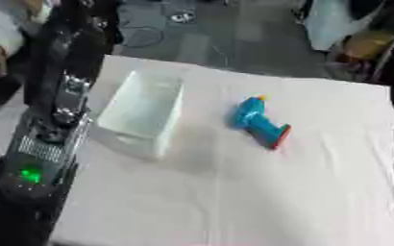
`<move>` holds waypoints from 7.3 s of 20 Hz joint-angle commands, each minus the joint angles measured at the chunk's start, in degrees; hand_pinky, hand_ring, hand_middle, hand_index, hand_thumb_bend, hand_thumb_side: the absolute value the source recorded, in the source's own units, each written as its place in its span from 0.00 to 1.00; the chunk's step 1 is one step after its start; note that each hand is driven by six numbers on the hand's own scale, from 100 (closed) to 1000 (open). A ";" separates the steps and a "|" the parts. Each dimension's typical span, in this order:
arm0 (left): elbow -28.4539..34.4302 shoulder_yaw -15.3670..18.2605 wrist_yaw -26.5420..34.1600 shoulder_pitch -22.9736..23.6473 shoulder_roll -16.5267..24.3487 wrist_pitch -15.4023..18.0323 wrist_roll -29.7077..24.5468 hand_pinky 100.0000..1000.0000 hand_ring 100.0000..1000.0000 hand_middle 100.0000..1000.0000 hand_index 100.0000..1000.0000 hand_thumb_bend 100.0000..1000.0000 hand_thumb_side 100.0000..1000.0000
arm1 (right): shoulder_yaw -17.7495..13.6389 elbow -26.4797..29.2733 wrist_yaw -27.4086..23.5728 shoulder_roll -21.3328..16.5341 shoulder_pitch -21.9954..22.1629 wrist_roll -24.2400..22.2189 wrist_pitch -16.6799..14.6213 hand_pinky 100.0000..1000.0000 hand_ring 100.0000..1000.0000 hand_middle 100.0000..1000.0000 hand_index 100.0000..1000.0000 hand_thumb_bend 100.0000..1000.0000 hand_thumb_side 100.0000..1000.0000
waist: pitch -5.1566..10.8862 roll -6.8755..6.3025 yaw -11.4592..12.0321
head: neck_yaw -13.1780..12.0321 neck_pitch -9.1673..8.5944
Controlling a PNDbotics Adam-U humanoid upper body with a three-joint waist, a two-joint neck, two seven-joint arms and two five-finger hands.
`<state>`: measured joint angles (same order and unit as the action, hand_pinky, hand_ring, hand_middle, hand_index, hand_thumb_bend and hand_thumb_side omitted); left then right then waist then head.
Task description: Pick up objects on the table and place them in the box.
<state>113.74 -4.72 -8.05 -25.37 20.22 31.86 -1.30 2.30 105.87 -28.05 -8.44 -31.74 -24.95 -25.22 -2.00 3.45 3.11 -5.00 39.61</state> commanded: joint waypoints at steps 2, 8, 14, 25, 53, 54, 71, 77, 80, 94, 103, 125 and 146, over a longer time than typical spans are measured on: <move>0.85 0.51 -0.11 -0.70 0.89 -0.13 -0.20 0.78 0.67 0.84 0.87 0.30 1.00 | 0.05 1.05 1.31 -0.38 -0.50 0.32 -0.48 0.54 0.48 0.77 0.66 0.00 1.00 | 0.60 -0.26 0.05 | 0.31 0.01; 0.85 0.52 -0.17 -0.84 0.78 -0.23 -0.18 0.78 0.67 0.84 0.87 0.30 1.00 | 0.26 0.81 2.06 -0.47 -0.47 0.35 -0.94 0.54 0.47 0.77 0.66 0.00 1.00 | 0.66 -0.16 0.20 | 0.26 0.12; 0.85 0.62 -0.26 -0.56 0.92 -0.35 -0.21 0.78 0.67 0.84 0.87 0.30 1.00 | -1.40 -0.63 12.21 -0.45 -1.36 2.01 -2.06 0.60 0.47 0.77 0.66 0.07 1.00 | 0.90 -0.32 0.39 | -0.67 -0.10; 0.76 -0.37 0.37 0.51 0.87 -0.91 -1.83 0.78 0.67 0.84 0.86 0.30 1.00 | 0.04 -28.54 71.32 -0.60 -19.43 11.28 -2.42 0.88 0.73 0.96 0.85 0.42 1.00 | 3.21 0.55 1.44 | 0.94 2.54; 0.67 -0.62 0.68 0.81 0.66 -1.10 -3.06 0.79 0.66 0.84 0.86 0.30 1.00 | -8.30 -71.43 111.26 0.36 -30.55 30.30 1.50 0.91 0.83 0.97 0.96 0.61 1.00 | 3.42 0.43 1.88 | 5.97 3.48; 0.67 -0.62 0.69 0.80 0.65 -1.10 -3.07 0.79 0.66 0.84 0.86 0.30 1.00 | -8.48 -72.07 111.93 0.44 -30.58 30.44 1.86 0.91 0.84 0.97 0.96 0.62 1.00 | 3.41 0.42 1.89 | 5.86 3.43; 0.76 -0.78 0.90 0.41 0.30 -1.14 -3.48 0.79 0.66 0.85 0.86 0.30 1.00 | -10.80 -79.37 114.44 1.09 -33.17 31.48 7.83 0.90 0.87 0.96 0.97 0.62 1.00 | 3.01 0.45 2.60 | 5.58 3.19; 0.79 -0.87 1.06 0.25 0.18 -1.16 -3.72 0.79 0.66 0.85 0.86 0.30 1.00 | -10.86 -82.25 115.77 0.54 -34.75 32.11 10.68 0.91 0.89 0.97 0.98 0.62 1.00 | 2.85 0.50 2.85 | 5.87 3.19; 0.80 -0.87 1.12 0.21 0.14 -1.18 -3.80 0.79 0.66 0.85 0.86 0.30 1.00 | -11.01 -84.03 116.47 0.40 -35.32 32.46 12.78 0.90 0.90 0.97 0.99 0.62 1.00 | 2.83 0.53 2.93 | 5.94 3.18; 0.81 -0.93 1.31 0.23 0.15 -1.18 -3.97 0.79 0.66 0.85 0.86 0.30 1.00 | -9.88 -92.53 115.37 -0.30 -36.74 35.07 22.00 0.92 0.93 0.99 1.00 0.63 1.00 | 2.94 0.56 2.97 | 6.20 3.37; 0.79 -0.99 1.38 0.22 0.18 -1.14 -4.09 0.79 0.66 0.85 0.86 0.30 1.00 | -7.87 -96.96 113.44 -0.82 -37.66 37.05 24.94 0.94 0.98 1.00 1.00 0.58 1.00 | 2.94 0.60 3.00 | 6.35 3.39; 0.85 -1.60 2.16 -0.97 -0.82 -1.28 -4.79 0.78 0.66 0.85 0.86 0.30 1.00 | -5.18 -100.59 111.56 0.34 -40.08 34.32 24.89 0.96 1.00 1.00 1.00 0.63 1.00 | 2.37 0.88 4.34 | 6.80 3.13; 0.85 -1.62 2.56 -1.43 -1.00 -1.21 -5.09 0.79 0.66 0.85 0.86 0.30 1.00 | -4.30 -102.85 110.94 0.35 -40.82 35.17 26.64 0.96 1.00 1.00 1.00 0.63 1.00 | 2.00 1.01 4.75 | 6.99 2.64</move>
<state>113.74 -6.50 -5.74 -25.90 19.08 30.58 -6.33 -2.28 2.85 83.24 -7.37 -70.80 10.04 1.04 -0.60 4.76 7.87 1.51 43.04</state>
